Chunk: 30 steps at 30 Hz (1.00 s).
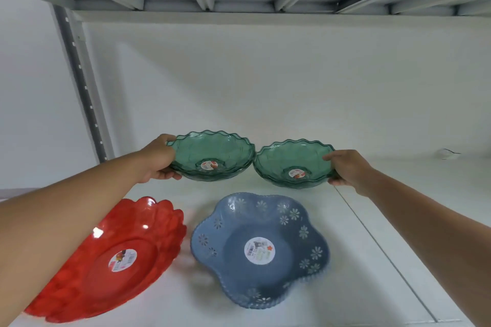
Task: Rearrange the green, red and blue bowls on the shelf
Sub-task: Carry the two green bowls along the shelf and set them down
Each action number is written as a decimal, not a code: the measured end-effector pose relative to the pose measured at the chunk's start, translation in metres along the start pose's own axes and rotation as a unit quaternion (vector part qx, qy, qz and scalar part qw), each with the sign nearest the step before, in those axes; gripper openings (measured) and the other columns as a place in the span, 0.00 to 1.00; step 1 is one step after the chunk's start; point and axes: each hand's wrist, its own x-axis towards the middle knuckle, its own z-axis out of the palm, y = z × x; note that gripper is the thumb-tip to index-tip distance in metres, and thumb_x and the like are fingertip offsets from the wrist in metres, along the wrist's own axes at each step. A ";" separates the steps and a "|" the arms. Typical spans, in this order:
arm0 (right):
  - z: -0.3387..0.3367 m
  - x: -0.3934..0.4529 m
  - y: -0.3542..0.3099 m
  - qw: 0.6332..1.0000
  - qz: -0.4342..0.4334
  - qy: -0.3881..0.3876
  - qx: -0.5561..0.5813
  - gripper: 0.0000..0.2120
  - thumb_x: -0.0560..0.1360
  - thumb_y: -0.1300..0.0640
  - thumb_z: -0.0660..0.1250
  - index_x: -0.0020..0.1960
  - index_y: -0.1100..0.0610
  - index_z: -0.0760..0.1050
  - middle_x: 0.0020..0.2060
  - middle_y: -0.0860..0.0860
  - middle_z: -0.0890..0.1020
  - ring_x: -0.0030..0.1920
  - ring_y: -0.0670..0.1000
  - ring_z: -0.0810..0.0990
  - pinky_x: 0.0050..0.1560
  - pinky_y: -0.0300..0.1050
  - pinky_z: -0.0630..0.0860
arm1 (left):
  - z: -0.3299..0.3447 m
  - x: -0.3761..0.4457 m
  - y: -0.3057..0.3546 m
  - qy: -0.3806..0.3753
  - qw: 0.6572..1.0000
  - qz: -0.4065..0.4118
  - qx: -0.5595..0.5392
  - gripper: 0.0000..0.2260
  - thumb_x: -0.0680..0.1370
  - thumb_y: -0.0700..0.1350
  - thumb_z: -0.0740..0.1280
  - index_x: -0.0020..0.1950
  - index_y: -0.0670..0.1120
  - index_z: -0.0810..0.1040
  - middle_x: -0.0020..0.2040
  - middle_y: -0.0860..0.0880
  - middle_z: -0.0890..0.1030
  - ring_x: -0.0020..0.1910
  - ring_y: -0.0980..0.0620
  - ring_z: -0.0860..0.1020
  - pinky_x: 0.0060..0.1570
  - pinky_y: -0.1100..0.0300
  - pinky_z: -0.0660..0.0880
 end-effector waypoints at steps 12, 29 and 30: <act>-0.109 0.017 0.037 0.999 0.005 -0.008 0.034 0.09 0.82 0.58 0.70 0.59 0.58 0.85 0.51 0.62 0.84 0.38 0.60 0.85 0.50 0.57 0.88 | 0.112 -0.027 0.060 -0.006 0.999 -0.020 -0.026 0.19 0.80 0.35 0.58 0.67 0.54 0.69 0.45 0.36 0.86 0.31 0.43 0.85 0.32 0.58 0.77; -0.266 0.028 0.090 0.996 0.033 0.074 0.041 0.11 0.83 0.60 0.65 0.60 0.62 0.84 0.41 0.57 0.81 0.31 0.57 0.82 0.38 0.49 0.88 | 0.225 -0.037 0.124 -0.029 0.999 -0.001 -0.030 0.13 0.82 0.35 0.57 0.59 0.52 0.71 0.46 0.37 0.85 0.29 0.44 0.85 0.30 0.59 0.76; -0.276 0.034 0.096 0.996 0.031 0.071 0.044 0.11 0.83 0.61 0.65 0.60 0.61 0.84 0.41 0.57 0.81 0.31 0.56 0.82 0.35 0.47 0.87 | 0.236 -0.041 0.127 -0.023 0.999 -0.004 -0.032 0.14 0.82 0.35 0.57 0.59 0.53 0.71 0.46 0.37 0.85 0.29 0.44 0.85 0.30 0.59 0.76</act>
